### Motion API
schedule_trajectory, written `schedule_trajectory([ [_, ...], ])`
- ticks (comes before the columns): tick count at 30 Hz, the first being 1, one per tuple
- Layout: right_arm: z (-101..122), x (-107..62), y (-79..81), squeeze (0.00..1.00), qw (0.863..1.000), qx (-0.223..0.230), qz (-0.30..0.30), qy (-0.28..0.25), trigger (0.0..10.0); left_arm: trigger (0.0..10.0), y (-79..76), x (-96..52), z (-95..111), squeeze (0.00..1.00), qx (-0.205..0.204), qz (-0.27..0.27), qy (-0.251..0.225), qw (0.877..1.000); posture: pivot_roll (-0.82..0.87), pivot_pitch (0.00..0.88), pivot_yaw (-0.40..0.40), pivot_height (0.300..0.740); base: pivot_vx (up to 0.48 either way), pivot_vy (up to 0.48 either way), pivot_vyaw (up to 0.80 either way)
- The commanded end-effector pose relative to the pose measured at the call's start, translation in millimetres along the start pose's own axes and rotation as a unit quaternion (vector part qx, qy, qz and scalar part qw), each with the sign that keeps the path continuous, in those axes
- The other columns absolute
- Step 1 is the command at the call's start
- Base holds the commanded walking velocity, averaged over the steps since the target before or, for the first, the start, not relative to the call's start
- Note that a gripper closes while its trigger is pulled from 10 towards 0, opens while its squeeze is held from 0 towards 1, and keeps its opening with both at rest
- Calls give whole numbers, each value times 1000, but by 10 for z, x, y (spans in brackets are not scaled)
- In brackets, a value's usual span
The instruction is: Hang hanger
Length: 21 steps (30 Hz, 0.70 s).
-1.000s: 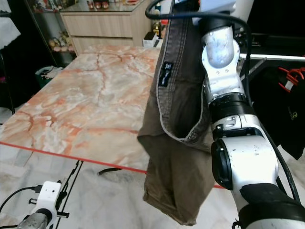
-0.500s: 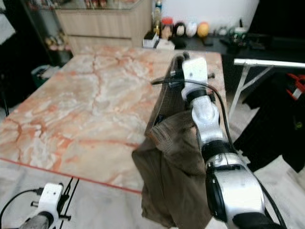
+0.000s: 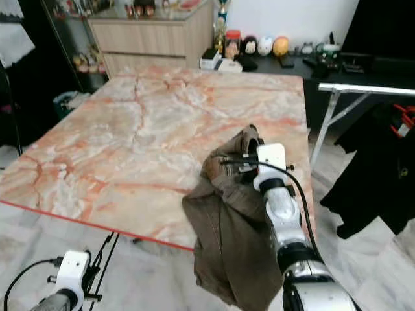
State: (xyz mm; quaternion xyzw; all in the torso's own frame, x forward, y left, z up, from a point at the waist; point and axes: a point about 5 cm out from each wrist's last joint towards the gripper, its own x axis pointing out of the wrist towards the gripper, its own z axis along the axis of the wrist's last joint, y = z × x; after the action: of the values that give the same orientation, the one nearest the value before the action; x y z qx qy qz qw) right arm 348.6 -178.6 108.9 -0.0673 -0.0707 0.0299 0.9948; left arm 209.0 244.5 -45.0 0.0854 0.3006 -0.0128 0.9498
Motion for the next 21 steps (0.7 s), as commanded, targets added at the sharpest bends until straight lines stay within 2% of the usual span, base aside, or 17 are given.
schedule_trajectory([
  [1,-28,-24,27,0,1000,12,-4,7,10000,10000,34,-32,-76,0,1,3,19,1000,78,14,57,740,0,0,0],
  [3,-96,-86,24,0,1000,15,-7,19,10000,10000,34,-39,-94,0,1,2,23,1000,82,13,54,740,0,0,0],
  [4,-119,-98,18,176,999,16,-10,27,10000,10000,35,-41,-99,0,2,2,24,1000,82,13,54,740,0,0,0],
  [5,-135,-106,13,176,999,17,-11,33,10000,10000,36,-42,-103,0,2,2,25,1000,79,14,53,740,0,0,0],
  [6,-139,-111,7,769,999,19,-13,34,10000,10000,38,-44,-107,0,1,3,26,1000,79,12,52,740,0,0,0],
  [7,-132,-111,-2,1000,999,25,-15,31,10000,10000,40,-46,-111,0,1,4,27,1000,79,12,52,740,0,0,0],
  [12,-27,-52,-65,1000,999,27,-28,16,10000,10000,42,-48,-118,0,2,3,29,1000,81,8,52,740,0,0,0],
  [21,197,53,-45,1000,999,32,-22,-22,10000,10000,39,-50,-125,0,2,0,32,999,85,0,54,740,0,0,0],
])
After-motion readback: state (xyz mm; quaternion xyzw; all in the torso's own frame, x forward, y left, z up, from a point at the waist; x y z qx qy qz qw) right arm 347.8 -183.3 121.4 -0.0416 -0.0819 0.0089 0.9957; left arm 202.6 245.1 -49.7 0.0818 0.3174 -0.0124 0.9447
